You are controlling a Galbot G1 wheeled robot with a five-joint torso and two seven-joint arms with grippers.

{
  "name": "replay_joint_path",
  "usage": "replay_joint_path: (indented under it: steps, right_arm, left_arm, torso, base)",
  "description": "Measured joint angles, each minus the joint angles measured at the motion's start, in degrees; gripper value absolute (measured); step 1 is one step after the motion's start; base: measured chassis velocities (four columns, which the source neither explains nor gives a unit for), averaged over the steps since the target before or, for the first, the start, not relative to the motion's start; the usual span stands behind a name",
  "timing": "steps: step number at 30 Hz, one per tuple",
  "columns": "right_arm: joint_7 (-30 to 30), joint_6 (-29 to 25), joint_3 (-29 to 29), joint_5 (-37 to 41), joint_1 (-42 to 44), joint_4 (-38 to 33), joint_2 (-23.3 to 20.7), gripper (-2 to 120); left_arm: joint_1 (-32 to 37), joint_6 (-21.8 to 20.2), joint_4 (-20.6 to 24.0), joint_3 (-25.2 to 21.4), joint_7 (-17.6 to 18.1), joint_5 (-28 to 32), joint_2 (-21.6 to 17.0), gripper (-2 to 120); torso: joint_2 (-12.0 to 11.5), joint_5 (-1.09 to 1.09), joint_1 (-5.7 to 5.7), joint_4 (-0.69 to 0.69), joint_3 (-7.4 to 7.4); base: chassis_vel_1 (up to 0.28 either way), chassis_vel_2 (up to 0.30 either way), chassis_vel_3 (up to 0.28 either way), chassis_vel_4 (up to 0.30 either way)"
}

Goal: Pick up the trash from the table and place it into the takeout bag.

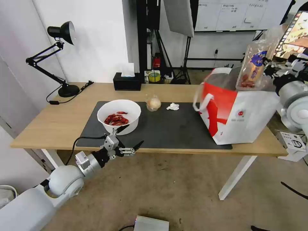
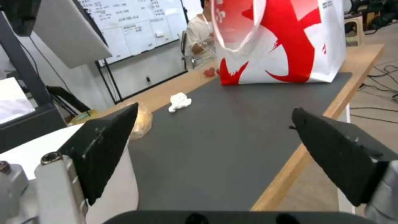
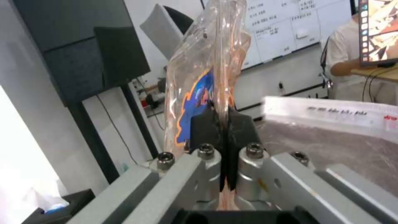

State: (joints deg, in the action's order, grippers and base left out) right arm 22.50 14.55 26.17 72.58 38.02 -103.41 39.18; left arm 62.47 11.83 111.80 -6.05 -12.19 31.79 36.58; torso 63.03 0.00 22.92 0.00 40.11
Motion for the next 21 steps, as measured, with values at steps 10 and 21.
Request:
replay_joint_path:
  steps: [10,21]
  right_arm:
    - [-0.58,-0.17,-2.49,-0.39,-0.63,2.21,1.43,0]
    - [-0.47,0.67,-0.8,0.13,3.21,-0.52,2.44,0]
  left_arm:
    - [0.04,-0.07,-0.06,-0.01,0.12,0.07,0.43,100]
    - [-0.57,-0.12,-0.6,0.54,0.14,0.12,0.44,100]
  torso:
    - [0.0,0.0,0.0,0.0,0.0]
    - [0.0,0.0,0.0,0.0,0.0]
  base:
    - [0.0,0.0,0.0,0.0]
    - [0.0,0.0,0.0,0.0]
